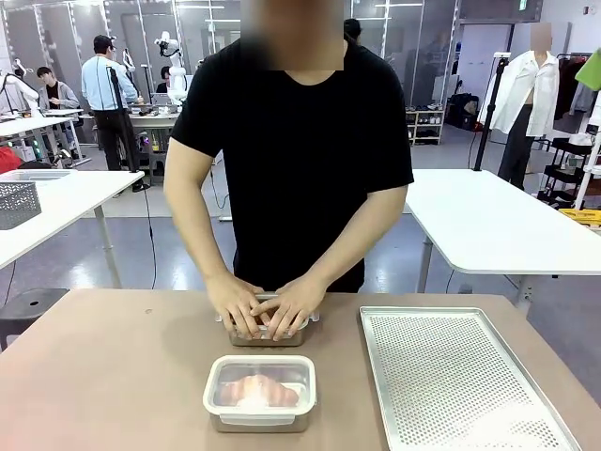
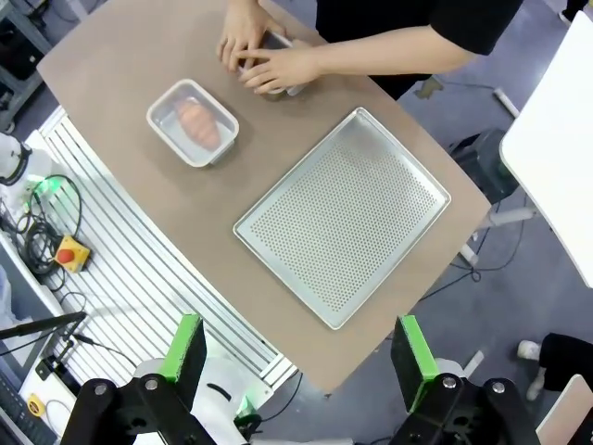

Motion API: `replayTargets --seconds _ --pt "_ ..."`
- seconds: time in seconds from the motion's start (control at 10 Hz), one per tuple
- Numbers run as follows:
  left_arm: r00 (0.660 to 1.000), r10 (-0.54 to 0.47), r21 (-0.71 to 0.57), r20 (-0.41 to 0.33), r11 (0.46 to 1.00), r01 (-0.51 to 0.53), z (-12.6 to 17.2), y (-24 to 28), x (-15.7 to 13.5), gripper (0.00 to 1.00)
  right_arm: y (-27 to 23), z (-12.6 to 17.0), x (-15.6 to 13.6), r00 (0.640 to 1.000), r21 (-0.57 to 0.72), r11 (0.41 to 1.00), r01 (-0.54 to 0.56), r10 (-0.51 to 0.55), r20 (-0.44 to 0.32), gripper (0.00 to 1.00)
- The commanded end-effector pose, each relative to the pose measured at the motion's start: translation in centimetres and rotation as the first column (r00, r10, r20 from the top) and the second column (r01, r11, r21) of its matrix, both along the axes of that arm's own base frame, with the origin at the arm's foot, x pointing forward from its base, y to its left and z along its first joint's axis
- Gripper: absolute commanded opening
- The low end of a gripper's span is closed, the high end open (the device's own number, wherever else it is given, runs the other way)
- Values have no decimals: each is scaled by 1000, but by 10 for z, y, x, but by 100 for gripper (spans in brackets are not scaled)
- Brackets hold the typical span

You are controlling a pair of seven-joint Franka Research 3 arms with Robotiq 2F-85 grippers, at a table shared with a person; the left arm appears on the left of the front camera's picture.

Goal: Place the bread into the airtight container.
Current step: Pick up a Butter Roll and place it into an empty Airtight Container.

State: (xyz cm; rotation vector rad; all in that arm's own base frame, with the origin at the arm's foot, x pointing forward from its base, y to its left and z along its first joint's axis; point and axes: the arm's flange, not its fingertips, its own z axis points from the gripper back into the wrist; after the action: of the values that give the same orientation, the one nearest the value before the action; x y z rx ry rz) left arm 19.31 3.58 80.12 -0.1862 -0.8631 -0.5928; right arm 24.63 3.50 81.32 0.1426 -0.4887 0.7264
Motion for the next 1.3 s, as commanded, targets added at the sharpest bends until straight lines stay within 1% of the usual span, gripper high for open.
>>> replayTargets --seconds 0.0,1.2 --pt "1000 -15 -5 2 1000 15 3 -1 0 100 -1 2 -1 1000 -9 1000 7 -7 -11 100" --pt "1000 -15 -5 2 1000 15 3 -1 0 100 -1 2 -1 1000 -9 1000 7 -7 -11 100"
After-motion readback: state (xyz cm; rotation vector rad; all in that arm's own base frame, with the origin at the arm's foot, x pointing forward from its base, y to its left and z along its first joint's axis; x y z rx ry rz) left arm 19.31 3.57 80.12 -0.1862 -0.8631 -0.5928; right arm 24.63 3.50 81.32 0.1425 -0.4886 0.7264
